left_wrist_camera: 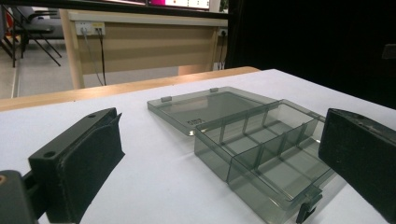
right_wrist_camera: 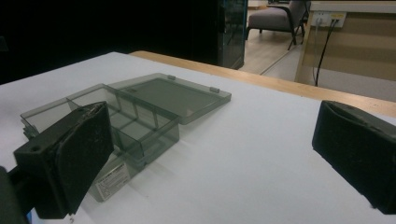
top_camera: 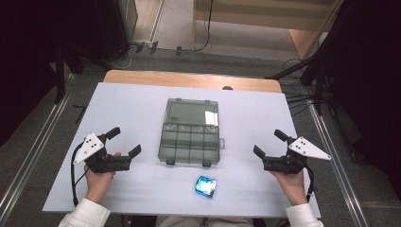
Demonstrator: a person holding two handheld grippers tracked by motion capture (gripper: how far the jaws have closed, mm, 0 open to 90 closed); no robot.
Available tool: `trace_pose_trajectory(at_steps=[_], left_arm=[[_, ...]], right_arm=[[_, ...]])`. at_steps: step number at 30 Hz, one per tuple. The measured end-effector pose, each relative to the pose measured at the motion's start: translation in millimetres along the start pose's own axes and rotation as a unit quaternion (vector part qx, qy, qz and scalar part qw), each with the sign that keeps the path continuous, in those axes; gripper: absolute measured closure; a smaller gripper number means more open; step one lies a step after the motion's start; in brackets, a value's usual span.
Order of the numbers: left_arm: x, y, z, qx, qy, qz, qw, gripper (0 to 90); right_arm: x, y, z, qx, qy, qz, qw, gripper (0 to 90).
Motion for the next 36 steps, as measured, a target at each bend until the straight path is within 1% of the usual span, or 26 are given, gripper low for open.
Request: trace_pose_trajectory(at_steps=[9,15,22,26,31,36], left_arm=[[1.7,0.0,-0.7,-0.004,0.001,-0.003,1.0,0.0],[1.0,0.7,-1.0,-0.005,-0.004,-0.006,1.0,0.0],[1.6,1.3,-1.3,-0.006,-0.003,-0.008,0.9999,0.0],[1.4,1.5,-1.4,-0.006,-0.005,-0.008,0.9999,0.0],[1.3,1.5,-1.3,-0.006,-0.007,-0.009,0.9999,0.0],[1.2,1.3,-1.0,-0.005,-0.009,-0.01,0.9999,0.0]], right_arm=[[-1.4,2.1,-1.0,-0.005,-0.001,0.003,1.0,0.0],[-2.7,3.2,-1.4,-0.008,0.001,0.005,1.0,0.0],[-4.4,5.0,-1.9,-0.013,-0.005,0.007,0.9999,0.0],[-6.6,7.5,-2.4,-0.018,-0.007,0.013,0.9997,0.0],[-12.8,12.6,-3.3,-0.029,-0.014,0.026,0.9991,0.0],[-16.1,15.6,-4.3,-0.04,-0.017,0.034,0.9985,0.0]])
Point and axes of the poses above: each handheld gripper's, and its own axes: y roughly forward along the jaws, z roughly out of its top, x roughly to its right, the point moved 3 cm from there along y, roughly forward along the jaws, and after that the axes turned 10 degrees about -y, right-handed, at the moved point
